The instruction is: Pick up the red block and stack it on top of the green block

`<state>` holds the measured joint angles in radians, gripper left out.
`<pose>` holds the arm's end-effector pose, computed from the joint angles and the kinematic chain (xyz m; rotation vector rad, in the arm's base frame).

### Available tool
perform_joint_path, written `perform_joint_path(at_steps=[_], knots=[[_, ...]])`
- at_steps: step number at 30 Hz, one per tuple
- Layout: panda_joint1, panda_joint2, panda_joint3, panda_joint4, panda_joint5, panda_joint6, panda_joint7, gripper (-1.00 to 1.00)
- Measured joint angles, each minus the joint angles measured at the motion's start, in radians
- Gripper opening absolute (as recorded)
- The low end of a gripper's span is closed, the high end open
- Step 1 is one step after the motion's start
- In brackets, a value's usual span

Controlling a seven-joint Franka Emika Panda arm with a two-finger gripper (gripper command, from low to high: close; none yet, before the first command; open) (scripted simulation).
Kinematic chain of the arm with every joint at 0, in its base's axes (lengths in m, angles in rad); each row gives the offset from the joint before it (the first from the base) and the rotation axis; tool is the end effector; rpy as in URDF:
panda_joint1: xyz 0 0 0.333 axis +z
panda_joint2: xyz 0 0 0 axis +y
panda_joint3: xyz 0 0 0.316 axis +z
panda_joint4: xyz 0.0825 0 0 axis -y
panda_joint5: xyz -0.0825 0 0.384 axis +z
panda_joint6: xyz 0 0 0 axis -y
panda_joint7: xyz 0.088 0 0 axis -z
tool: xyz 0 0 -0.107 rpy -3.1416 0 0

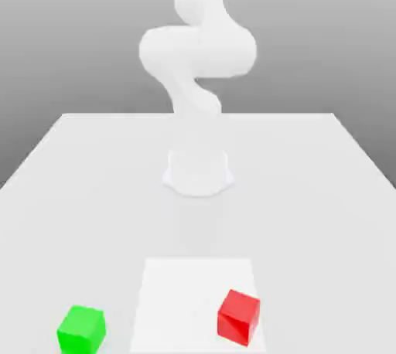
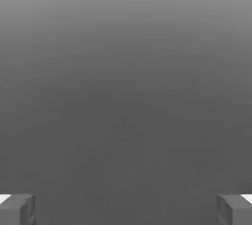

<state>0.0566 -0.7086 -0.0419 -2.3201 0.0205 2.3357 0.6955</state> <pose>0.3811 0.0006 0.6713 -2.5345 0.9103 -0.9315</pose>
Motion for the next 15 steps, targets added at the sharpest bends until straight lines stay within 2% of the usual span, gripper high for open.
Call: perform_joint_path(at_steps=[8, 15], knots=[[0.156, 0.299, -0.109, -0.065, 0.082, 0.115, -0.350, 0.00], [0.235, 0.554, -0.144, -0.120, 0.145, 0.213, -0.645, 0.00]])
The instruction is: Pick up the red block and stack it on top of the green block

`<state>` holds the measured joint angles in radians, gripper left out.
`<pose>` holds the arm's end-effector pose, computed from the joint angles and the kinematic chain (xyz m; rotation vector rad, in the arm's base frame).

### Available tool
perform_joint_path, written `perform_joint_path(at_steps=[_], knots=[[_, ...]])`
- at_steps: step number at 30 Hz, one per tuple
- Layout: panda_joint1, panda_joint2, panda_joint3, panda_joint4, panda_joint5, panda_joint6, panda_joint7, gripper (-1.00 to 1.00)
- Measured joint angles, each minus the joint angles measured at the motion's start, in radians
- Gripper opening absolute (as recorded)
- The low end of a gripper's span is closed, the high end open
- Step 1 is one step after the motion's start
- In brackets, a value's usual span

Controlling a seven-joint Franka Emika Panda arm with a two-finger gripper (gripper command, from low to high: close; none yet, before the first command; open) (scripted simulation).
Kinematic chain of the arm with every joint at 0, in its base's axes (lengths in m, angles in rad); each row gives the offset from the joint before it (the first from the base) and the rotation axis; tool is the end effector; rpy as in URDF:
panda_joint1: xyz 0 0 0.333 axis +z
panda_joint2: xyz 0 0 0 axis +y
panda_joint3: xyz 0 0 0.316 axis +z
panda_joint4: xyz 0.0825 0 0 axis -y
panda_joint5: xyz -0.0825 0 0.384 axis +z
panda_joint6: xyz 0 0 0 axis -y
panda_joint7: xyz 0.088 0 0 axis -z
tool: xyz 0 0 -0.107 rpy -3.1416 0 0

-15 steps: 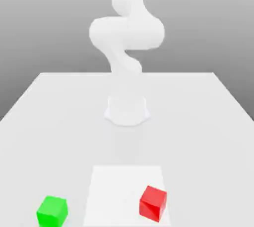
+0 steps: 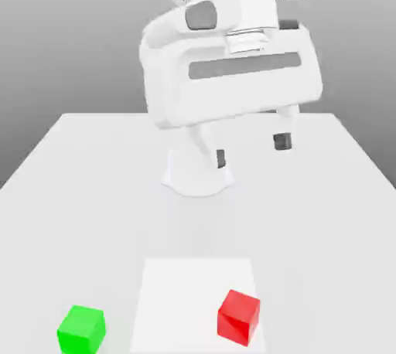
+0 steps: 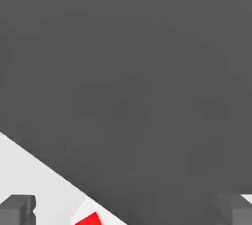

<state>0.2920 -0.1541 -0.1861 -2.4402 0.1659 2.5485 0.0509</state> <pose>0.4873 0.0492 0.3863 -2.9593 0.1069 -0.3661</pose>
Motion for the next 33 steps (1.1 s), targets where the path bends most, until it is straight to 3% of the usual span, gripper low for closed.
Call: perform_joint_path(at_steps=[5, 10, 14, 15, 22, 27, 33], knots=[[0.031, 0.175, 0.007, -0.041, -0.005, 0.074, -0.175, 0.00], [0.030, 0.339, 0.011, -0.076, -0.073, 0.161, -0.286, 0.00], [0.000, 0.482, 0.053, -0.059, -0.031, 0.275, -0.333, 0.00], [-0.010, 0.510, 0.064, -0.055, -0.021, 0.299, -0.341, -1.00], [-0.011, 0.513, 0.066, -0.055, -0.022, 0.299, -0.341, -1.00], [0.007, 0.359, 0.028, -0.078, -0.088, 0.170, -0.294, -1.00], [-0.159, 0.342, -0.097, 0.000, -0.064, 0.063, -0.451, -1.00]])
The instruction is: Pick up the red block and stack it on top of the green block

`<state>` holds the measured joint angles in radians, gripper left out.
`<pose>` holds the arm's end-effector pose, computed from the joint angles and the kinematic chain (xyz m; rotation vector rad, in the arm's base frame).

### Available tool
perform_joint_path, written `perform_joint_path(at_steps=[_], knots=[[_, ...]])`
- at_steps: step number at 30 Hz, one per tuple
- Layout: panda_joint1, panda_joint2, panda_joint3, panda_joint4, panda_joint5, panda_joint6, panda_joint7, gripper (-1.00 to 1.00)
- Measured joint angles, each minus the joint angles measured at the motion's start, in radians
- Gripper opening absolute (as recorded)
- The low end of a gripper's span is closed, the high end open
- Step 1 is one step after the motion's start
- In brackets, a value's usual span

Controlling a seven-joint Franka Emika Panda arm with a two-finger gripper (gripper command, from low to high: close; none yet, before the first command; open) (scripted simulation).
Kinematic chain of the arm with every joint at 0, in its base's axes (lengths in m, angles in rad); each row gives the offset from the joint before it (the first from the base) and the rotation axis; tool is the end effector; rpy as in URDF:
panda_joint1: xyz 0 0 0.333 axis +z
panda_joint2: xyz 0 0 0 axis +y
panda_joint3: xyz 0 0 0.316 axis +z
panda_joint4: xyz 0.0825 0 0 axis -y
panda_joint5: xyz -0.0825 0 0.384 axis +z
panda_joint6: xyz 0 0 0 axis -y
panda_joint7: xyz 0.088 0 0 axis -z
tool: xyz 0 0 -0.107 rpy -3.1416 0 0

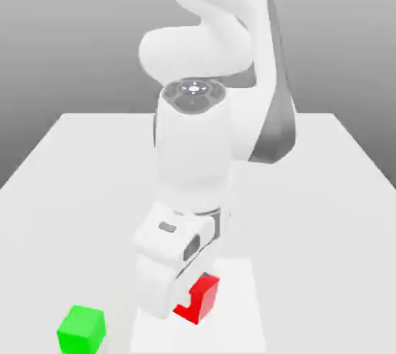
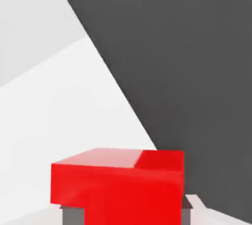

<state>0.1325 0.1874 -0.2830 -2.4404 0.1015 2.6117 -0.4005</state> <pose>0.4812 -0.0783 0.2296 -3.1300 -0.2615 0.0103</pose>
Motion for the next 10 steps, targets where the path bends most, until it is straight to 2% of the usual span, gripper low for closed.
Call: perform_joint_path(at_steps=[3, 7, 8, 10], knots=[[-0.087, 0.017, -0.057, 0.044, 0.027, -0.028, -0.091, -1.00], [-0.155, 0.141, -0.018, 0.067, 0.115, 0.066, -0.175, -1.00], [-0.163, 0.160, -0.009, 0.069, 0.128, 0.082, -0.185, 1.00], [-0.163, 0.160, -0.009, 0.069, 0.128, 0.082, -0.185, 1.00]])
